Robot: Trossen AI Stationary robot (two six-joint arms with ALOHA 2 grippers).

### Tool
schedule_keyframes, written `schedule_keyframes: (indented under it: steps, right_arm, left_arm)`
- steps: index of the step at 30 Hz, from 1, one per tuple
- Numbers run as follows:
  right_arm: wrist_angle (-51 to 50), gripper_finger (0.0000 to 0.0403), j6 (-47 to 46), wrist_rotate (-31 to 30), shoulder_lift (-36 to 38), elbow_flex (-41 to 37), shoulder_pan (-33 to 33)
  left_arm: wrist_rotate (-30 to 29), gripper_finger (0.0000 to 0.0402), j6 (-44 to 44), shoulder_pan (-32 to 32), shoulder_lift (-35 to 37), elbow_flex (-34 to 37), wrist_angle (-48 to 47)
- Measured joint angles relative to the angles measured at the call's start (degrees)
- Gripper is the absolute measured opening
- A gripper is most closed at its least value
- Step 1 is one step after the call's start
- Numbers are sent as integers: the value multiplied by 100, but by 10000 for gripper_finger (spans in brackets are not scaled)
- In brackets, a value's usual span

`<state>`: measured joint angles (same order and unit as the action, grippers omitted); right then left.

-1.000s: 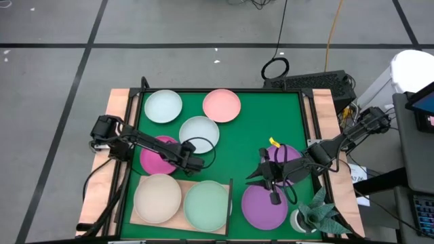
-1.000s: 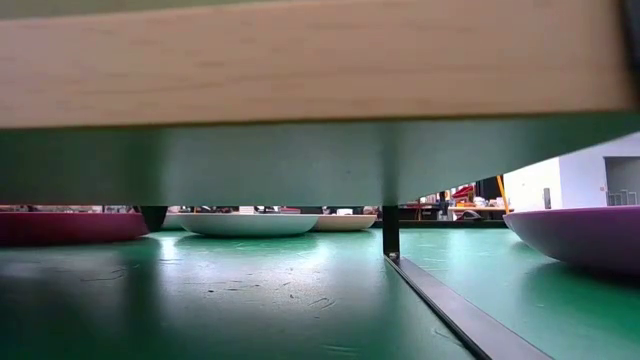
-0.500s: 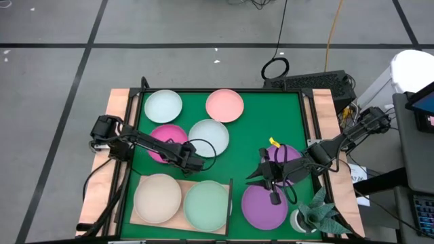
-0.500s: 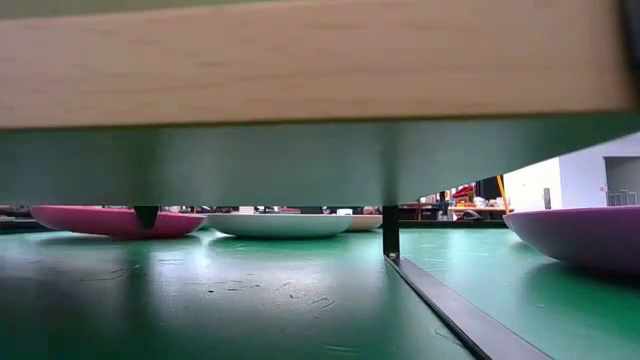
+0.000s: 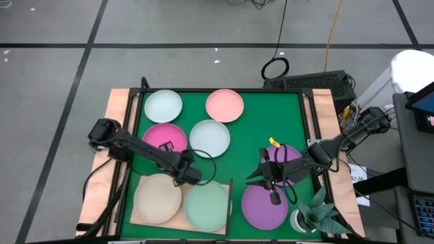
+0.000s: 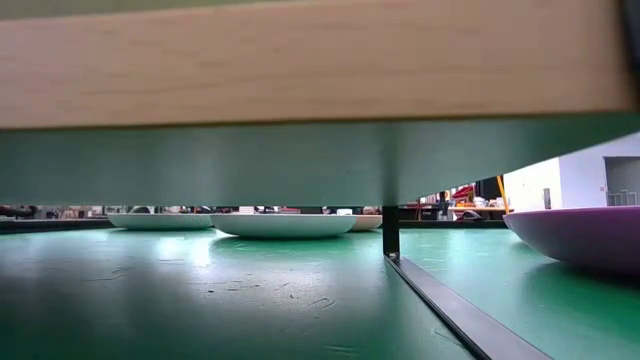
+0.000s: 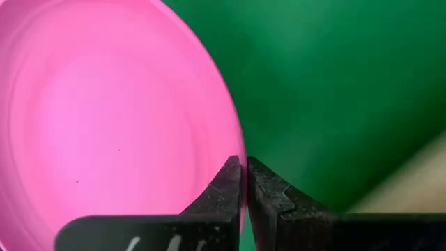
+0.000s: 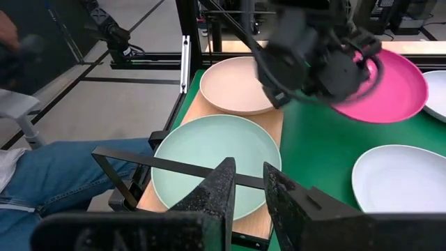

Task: Place and stack plates onto a shelf
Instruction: Stack the pink plate on top of the brown plate on the shelf

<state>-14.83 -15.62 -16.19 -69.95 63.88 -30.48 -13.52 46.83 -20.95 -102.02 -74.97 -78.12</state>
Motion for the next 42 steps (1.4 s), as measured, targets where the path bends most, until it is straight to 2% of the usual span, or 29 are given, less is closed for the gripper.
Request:
schedule_keyframes:
  steps: [7,14,23,42]
  right_arm:
    - [0,61,2,0,0,0,0]
    - [0,61,26,2,0,0,0]
    - [-2,61,28,2,0,0,0]
    - [0,61,28,2,0,0,0]
  left_arm:
    - [-26,10,-42,-728,2,-1185,-523]
    - [-55,10,49,-1388,7,-1766,-714]
    - [6,10,386,-2100,7,-2029,-779]
    - [15,9,1436,-2959,7,-2112,-466]
